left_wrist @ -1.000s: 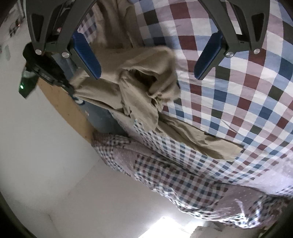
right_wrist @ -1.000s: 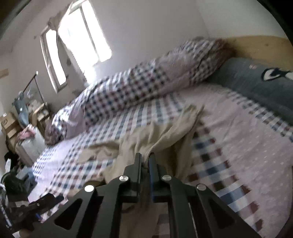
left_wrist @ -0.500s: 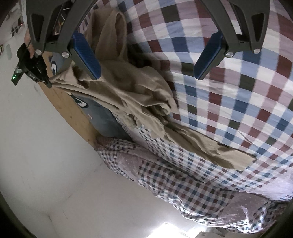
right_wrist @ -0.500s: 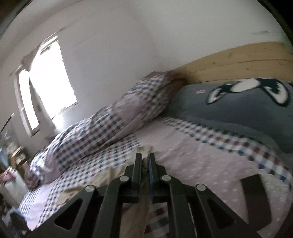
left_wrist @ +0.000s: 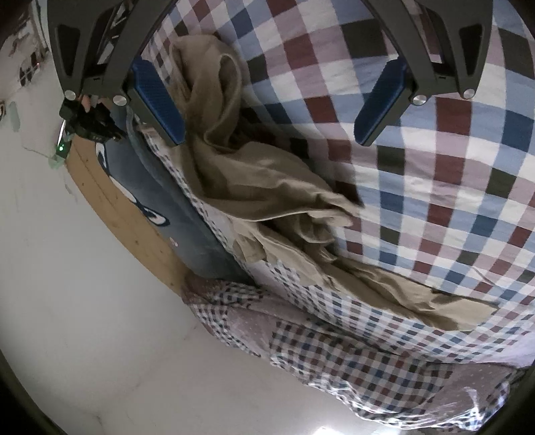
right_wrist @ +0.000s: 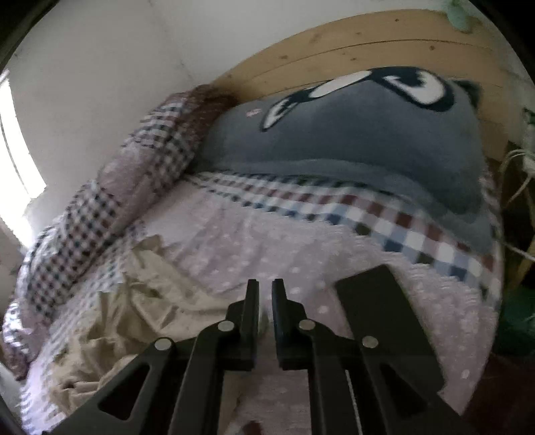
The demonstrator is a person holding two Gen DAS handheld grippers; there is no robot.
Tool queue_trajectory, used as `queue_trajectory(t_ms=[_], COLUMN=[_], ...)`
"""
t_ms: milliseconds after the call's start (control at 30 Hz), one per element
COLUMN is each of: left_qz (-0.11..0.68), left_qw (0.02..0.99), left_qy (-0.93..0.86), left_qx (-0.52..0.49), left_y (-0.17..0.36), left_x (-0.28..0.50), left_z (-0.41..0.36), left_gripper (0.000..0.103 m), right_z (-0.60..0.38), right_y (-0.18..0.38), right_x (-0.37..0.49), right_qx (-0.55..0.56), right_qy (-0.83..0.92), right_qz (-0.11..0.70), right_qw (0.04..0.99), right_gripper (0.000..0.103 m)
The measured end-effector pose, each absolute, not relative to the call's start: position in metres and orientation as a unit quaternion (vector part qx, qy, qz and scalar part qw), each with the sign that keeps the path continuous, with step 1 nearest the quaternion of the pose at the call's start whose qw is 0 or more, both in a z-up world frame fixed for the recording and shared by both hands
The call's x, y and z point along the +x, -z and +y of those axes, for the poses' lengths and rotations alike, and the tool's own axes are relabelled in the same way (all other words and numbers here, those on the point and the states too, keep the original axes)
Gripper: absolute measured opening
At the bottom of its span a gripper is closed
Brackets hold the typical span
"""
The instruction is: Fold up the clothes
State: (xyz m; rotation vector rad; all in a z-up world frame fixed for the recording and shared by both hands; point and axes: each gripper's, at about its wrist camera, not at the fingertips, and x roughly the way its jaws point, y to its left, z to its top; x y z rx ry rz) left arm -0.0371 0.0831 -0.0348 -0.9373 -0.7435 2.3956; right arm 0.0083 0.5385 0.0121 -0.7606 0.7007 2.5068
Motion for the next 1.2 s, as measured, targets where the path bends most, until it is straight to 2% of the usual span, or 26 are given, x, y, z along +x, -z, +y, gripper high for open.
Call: queue_trajectory(t_ms=[67, 133, 200, 300, 733, 933, 1200], left_qz=[-0.269, -0.270, -0.272, -0.267, -0.262, -0.239, -0.253], left_qw=[0.233, 0.238, 0.243, 0.244, 0.281, 0.298, 0.335], left_qy=[-0.870, -0.868, -0.866, -0.865, -0.837, -0.833, -0.810], left_qx=[-0.341, -0.341, -0.342, -0.347, -0.391, -0.400, -0.409], left_y=[0.034, 0.032, 0.032, 0.032, 0.045, 0.045, 0.047], left_x=[-0.034, -0.032, -0.031, -0.028, -0.010, 0.001, 0.002], left_z=[0.085, 0.088, 0.090, 0.097, 0.135, 0.157, 0.171], left_gripper=[0.103, 0.103, 0.103, 0.103, 0.103, 0.103, 0.103], right_z=[0.541, 0.538, 0.529, 0.507, 0.418, 0.418, 0.422], right_y=[-0.014, -0.018, -0.023, -0.025, -0.016, -0.016, -0.012], right_x=[0.013, 0.016, 0.016, 0.011, -0.009, -0.010, -0.012], right_qx=[-0.269, -0.264, -0.257, -0.260, -0.297, -0.298, -0.305], right_qy=[-0.902, -0.905, -0.914, -0.926, -0.945, -0.945, -0.941], right_qz=[0.251, 0.246, 0.234, 0.209, 0.123, 0.128, 0.139], right_qw=[0.224, 0.225, 0.208, 0.175, 0.055, 0.048, 0.046], right_gripper=[0.010, 0.016, 0.031, 0.041, 0.045, 0.047, 0.050])
